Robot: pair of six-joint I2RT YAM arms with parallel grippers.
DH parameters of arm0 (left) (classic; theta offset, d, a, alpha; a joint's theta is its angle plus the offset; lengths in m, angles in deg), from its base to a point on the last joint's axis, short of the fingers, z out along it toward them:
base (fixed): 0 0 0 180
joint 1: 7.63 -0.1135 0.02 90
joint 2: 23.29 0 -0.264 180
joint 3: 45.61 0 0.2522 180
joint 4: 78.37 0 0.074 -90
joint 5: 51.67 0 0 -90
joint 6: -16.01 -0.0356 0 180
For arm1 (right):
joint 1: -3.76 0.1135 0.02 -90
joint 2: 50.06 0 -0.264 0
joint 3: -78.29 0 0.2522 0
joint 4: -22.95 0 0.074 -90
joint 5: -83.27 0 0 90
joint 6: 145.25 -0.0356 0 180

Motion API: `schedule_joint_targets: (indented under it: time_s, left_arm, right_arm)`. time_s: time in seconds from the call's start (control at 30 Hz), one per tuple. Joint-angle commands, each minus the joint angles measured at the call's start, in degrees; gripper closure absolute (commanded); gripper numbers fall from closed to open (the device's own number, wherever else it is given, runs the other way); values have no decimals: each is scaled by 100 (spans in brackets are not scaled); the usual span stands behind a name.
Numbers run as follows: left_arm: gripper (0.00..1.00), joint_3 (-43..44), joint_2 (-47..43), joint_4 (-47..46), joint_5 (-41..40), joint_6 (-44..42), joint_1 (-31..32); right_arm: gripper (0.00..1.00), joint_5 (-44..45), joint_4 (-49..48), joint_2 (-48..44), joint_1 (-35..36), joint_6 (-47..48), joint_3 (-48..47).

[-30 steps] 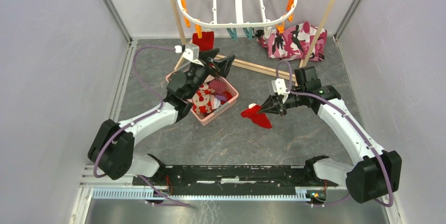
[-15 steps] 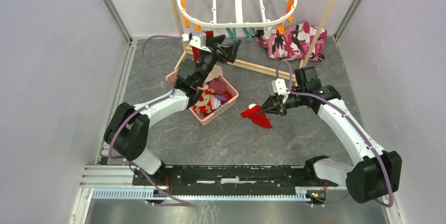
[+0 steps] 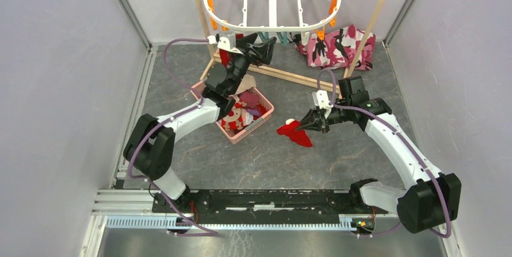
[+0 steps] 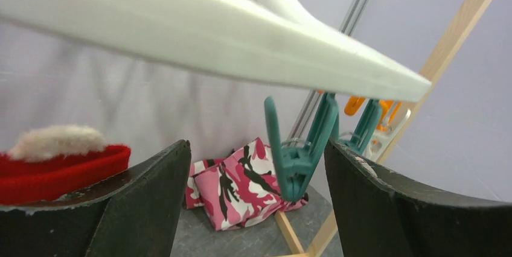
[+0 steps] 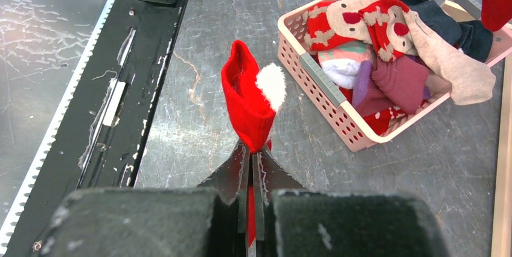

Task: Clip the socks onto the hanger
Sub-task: Open the clamp at the hanger.

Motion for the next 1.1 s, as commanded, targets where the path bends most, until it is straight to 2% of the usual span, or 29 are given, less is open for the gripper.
schedule_joint_targets:
  time_s: [0.0, 0.63, 0.93, 1.07]
  left_arm:
    - [13, 403, 48, -211, -158, 89, 49]
    - [18, 657, -34, -32, -346, -295, 50]
    - [28, 739, -170, 408, -359, -820, 50]
    - [28, 808, -213, 601, -374, -1024, 63]
  right_arm:
    - [100, -207, 59, -37, -25, 92, -202]
    - [100, -181, 25, 13, -32, 61, -186]
    - [100, -188, 38, 6, -28, 70, -177]
    - [100, -202, 44, 18, -32, 78, -176]
